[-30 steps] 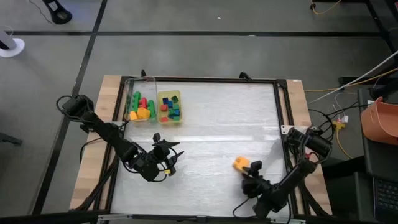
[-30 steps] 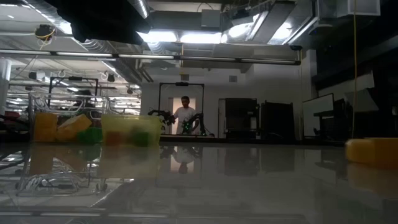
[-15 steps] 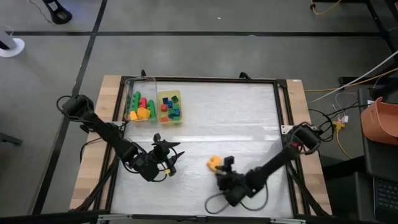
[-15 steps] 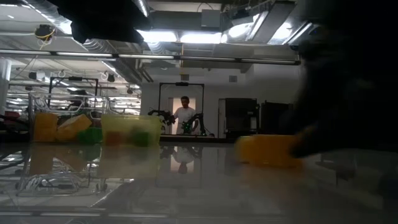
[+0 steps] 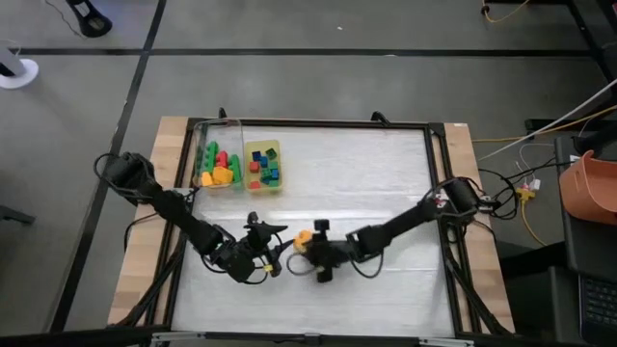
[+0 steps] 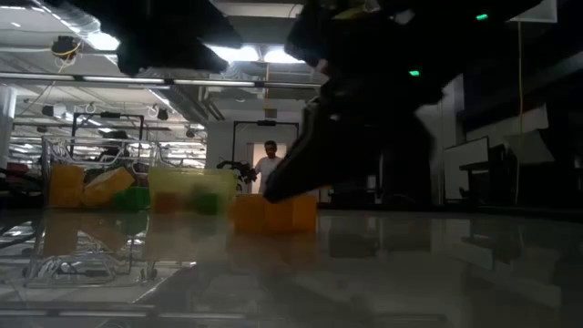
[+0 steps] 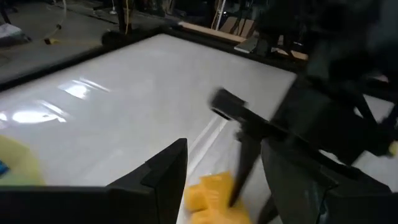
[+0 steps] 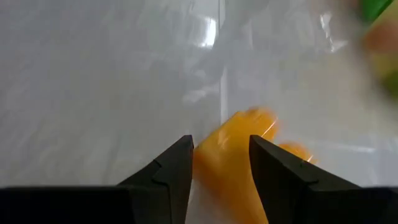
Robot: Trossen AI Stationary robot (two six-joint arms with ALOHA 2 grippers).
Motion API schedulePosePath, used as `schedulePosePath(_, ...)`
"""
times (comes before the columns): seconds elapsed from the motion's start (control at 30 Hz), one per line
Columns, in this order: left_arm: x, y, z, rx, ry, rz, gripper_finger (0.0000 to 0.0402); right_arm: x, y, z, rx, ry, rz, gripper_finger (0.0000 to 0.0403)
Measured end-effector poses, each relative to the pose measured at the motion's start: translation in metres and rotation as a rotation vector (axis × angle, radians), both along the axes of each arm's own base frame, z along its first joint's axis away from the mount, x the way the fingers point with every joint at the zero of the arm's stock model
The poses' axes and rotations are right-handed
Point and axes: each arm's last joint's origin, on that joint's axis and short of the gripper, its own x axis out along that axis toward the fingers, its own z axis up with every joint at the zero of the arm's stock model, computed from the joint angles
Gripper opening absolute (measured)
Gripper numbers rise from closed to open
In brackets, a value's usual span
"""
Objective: Sort blocks by size
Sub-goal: Put the large yellow game piece into the transparent bin
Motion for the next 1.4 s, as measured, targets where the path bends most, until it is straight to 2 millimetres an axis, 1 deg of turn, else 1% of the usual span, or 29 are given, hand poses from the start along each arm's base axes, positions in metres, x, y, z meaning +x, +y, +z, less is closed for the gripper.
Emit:
schedulePosePath(0.07,0.007,0.0,-0.008,-0.02,0.005,-0.013,0.0191,0.005,-0.006,0.003,0.001,-0.032,0.012,0.0156)
schedulePosePath(0.13,0.014,0.001,-0.017,-0.04,0.028,-0.04,0.0191,0.009,-0.007,0.006,-0.023,-0.066,0.031,0.0156)
schedulePosePath(0.2,0.019,0.002,-0.026,-0.068,0.064,-0.085,0.0191,0.012,-0.005,0.012,-0.068,-0.085,0.057,0.0156)
schedulePosePath(0.33,0.026,0.005,-0.04,-0.109,0.144,-0.16,0.0191,0.014,0.007,0.021,-0.154,-0.095,0.115,0.0156)
schedulePosePath(0.43,0.028,0.008,-0.044,-0.11,0.161,-0.16,0.0191,0.009,0.019,0.025,-0.246,-0.078,0.14,0.0156)
schedulePosePath(0.53,0.028,0.008,-0.043,-0.1,0.164,-0.164,0.0191,0.0,0.027,0.031,-0.358,-0.034,0.104,0.0156)
schedulePosePath(0.67,0.028,0.006,-0.043,-0.032,0.185,-0.203,0.0191,-0.014,0.033,0.038,-0.513,0.029,0.033,0.0156)
schedulePosePath(0.77,0.03,0.004,-0.043,0.013,0.182,-0.232,0.0191,-0.019,0.034,0.041,-0.565,0.048,0.011,0.0156)
schedulePosePath(0.87,0.037,-0.001,-0.048,0.09,0.188,-0.277,0.0191,-0.021,0.031,0.038,-0.577,0.077,0.007,0.0156)
schedulePosePath(0.93,0.042,-0.004,-0.055,0.147,0.227,-0.295,0.0191,-0.019,0.026,0.036,-0.567,0.085,-0.017,0.0156)
schedulePosePath(1.1,0.056,-0.011,-0.06,0.281,0.277,-0.311,0.0191,-0.016,0.005,0.027,-0.543,0.123,-0.081,0.0156)
schedulePosePath(1.2,0.061,-0.011,-0.063,0.341,0.305,-0.286,0.0191,-0.013,-0.006,0.024,-0.524,0.136,-0.112,0.0156)
schedulePosePath(1.4,0.058,-0.009,-0.07,0.379,0.369,-0.27,0.0191,-0.009,-0.02,0.022,-0.517,0.156,-0.142,0.0156)
